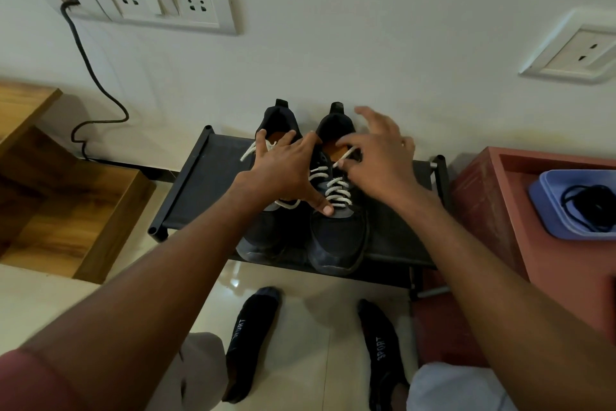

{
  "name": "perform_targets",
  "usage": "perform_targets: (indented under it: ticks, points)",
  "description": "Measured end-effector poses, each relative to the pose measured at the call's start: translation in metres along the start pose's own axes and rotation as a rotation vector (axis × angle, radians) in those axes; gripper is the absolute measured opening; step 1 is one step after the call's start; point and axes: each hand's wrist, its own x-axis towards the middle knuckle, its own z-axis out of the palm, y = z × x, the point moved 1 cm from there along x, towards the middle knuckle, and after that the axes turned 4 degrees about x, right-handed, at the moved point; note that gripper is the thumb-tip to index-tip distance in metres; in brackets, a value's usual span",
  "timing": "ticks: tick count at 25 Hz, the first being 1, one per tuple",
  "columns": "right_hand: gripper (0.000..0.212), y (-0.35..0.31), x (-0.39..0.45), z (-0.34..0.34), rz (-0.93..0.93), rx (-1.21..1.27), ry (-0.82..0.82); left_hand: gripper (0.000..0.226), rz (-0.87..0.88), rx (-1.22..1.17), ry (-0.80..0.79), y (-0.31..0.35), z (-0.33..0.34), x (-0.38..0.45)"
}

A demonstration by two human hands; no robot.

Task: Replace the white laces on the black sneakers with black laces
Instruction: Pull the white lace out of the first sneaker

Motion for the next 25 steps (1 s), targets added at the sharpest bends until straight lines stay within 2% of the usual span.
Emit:
perform_targets:
  ticks: [2,6,9,12,13,14,15,17,19,20,22,24,25]
  points:
    - [0.024,0.001,0.0,0.01,-0.05,-0.04,-0.08,0.137,0.011,0.012,-0.024,0.0,0.001,0.001]
    - [0.009,0.0,-0.004,0.019,0.069,0.236,0.047,0.123,0.034,0.009,-0.02,0.002,0.003,0.005]
    - [0.016,-0.003,0.0,0.014,0.43,0.56,0.202,0.122,0.068,0.017,0.019,0.002,0.003,0.005]
    - [0.02,0.019,0.012,-0.006,0.819,1.159,0.369,0.124,0.063,0.002,0.003,-0.001,0.002,0.002]
    - [0.021,0.029,0.014,-0.013,0.874,1.23,0.355,0.121,0.066,-0.009,-0.005,-0.001,0.002,0.003]
    - [0.021,0.034,0.014,-0.019,0.894,1.174,0.282,0.115,0.072,-0.019,-0.009,0.001,0.001,0.004]
    - [0.02,0.036,0.014,-0.023,0.872,1.038,0.178,0.107,0.084,-0.027,-0.011,0.003,0.001,0.005]
    - [0.025,0.035,0.014,-0.028,0.704,0.562,-0.038,0.089,0.124,-0.041,-0.007,0.009,0.002,0.005]
    - [0.045,0.036,0.009,-0.028,0.408,0.048,-0.202,0.074,0.16,-0.076,0.003,0.016,0.002,0.004]
    - [0.059,0.035,0.006,-0.028,0.255,-0.068,-0.266,0.065,0.168,-0.097,0.013,0.02,0.003,0.003]
    - [0.083,0.031,0.001,-0.033,0.05,0.002,-0.419,0.041,0.161,-0.136,0.062,0.025,0.003,0.004]
    - [0.101,0.027,-0.003,-0.031,0.015,0.157,-0.598,0.022,0.134,-0.181,0.148,0.028,0.005,0.004]
    - [0.11,0.027,-0.005,-0.028,0.014,0.161,-0.627,0.019,0.115,-0.212,0.189,0.029,0.006,0.006]
